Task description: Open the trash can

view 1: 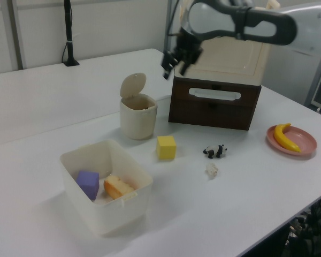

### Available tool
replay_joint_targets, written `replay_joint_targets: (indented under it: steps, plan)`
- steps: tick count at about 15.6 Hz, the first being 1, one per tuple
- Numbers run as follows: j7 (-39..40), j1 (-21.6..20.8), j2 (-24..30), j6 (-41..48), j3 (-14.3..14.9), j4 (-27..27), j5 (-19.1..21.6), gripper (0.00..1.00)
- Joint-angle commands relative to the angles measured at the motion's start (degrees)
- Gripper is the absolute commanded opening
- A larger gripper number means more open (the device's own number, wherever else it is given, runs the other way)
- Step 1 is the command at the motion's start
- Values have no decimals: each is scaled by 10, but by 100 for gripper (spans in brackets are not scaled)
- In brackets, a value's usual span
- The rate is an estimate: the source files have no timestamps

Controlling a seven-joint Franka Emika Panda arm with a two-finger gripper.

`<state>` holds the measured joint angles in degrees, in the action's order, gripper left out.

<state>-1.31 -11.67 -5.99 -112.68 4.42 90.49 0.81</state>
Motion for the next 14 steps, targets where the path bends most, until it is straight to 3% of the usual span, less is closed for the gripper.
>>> replay_joint_targets:
  steps: [1,5,8,14]
  plan:
    - [6,13,61,139,10,57,-5,100]
    - [5,17,71,158,44,57,-4,100]
    - [-35,25,71,126,45,63,-1,100]
    - [-38,25,54,127,44,60,2,100]
